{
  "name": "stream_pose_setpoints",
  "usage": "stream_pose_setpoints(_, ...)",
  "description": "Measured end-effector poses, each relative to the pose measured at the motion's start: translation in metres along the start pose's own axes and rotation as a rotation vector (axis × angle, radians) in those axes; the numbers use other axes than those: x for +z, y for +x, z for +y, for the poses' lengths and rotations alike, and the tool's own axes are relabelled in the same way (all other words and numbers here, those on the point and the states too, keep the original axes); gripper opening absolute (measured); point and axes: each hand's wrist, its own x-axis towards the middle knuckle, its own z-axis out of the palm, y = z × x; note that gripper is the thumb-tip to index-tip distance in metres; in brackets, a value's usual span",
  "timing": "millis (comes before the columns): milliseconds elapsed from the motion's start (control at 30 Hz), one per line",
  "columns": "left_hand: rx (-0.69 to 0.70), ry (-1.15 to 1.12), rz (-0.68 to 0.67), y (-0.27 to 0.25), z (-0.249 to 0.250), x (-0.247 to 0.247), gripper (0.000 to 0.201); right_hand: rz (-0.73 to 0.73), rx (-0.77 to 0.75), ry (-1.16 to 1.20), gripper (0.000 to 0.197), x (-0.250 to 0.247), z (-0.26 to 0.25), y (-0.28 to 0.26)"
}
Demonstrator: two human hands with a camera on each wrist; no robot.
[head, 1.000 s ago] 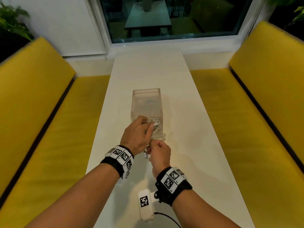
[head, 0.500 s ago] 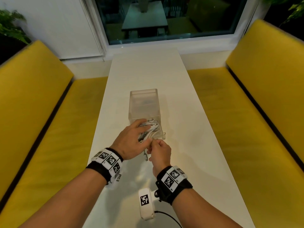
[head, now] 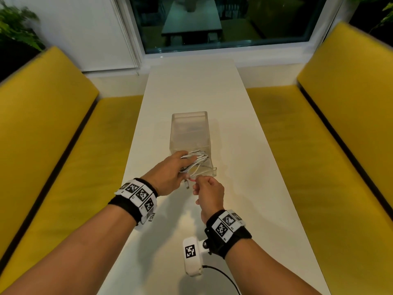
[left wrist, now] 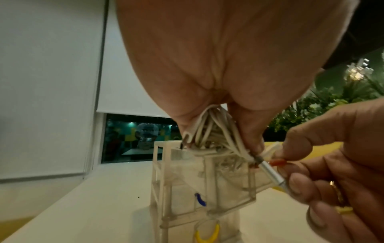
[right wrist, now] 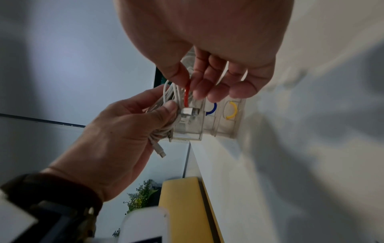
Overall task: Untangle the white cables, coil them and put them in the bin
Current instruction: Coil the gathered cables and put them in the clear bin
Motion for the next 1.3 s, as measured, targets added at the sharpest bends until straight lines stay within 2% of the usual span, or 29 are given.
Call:
stream_pose_setpoints(133, -0.078, -0.08, 0.081, 0.008, 0.001, -0.002, 0.047, -0.015, 0.002, -0.024, 0.011, 0.001, 0.001, -0.002)
stream_pose_setpoints(233, -0.036, -0.017, -0.047, 0.009, 0.003, -0.005, 0.045, 0.001, 0.018, -0.04, 0.01, 0.0, 0.0, -0.001)
stream_pose_setpoints(267, -0.03, 0.0, -0.098, 0.008, 0.004, -0.006, 0.05, 0.004, 0.021, -0.043, 0.01, 0.0, -0.001, 0.0)
stream_pose_setpoints(400, -0.051, 0.126, -0.226, 0.005, 0.004, -0.006, 0.093, 0.016, 0.043, -0.034, 0.012, 0.001, -0.007, 0.001)
stream_pose_setpoints(467, -0.04, 0.2, -0.24, 0.006, 0.005, -0.007, 0.1, 0.019, 0.044, -0.037, 0.013, 0.001, -0.008, 0.001)
stream_pose_setpoints(700, -0.001, 0.076, -0.119, 0.008, 0.003, -0.004, 0.067, 0.013, 0.021, -0.072, 0.013, 0.0, -0.009, -0.001)
stream_pose_setpoints(900, -0.102, 0.045, -0.028, 0.021, 0.013, -0.006, 0.055, 0.004, 0.005, -0.117, 0.017, 0.0, -0.004, -0.005)
stream_pose_setpoints(1000, -0.111, 0.094, 0.088, 0.022, 0.019, 0.016, 0.041, 0.008, 0.004, -0.108, 0.021, 0.002, -0.002, -0.004)
stream_pose_setpoints(1067, -0.126, 0.067, 0.157, 0.021, 0.021, 0.028, 0.04, 0.018, 0.002, -0.109, 0.024, 0.001, 0.0, -0.003)
stream_pose_setpoints(1200, -0.099, -0.029, 0.193, 0.017, 0.012, 0.036, 0.044, 0.019, -0.013, -0.128, 0.024, -0.001, 0.004, -0.001)
stream_pose_setpoints(1300, -0.054, -0.024, 0.269, 0.02, 0.004, 0.032, 0.024, 0.015, -0.019, -0.12, 0.018, 0.002, 0.001, -0.001)
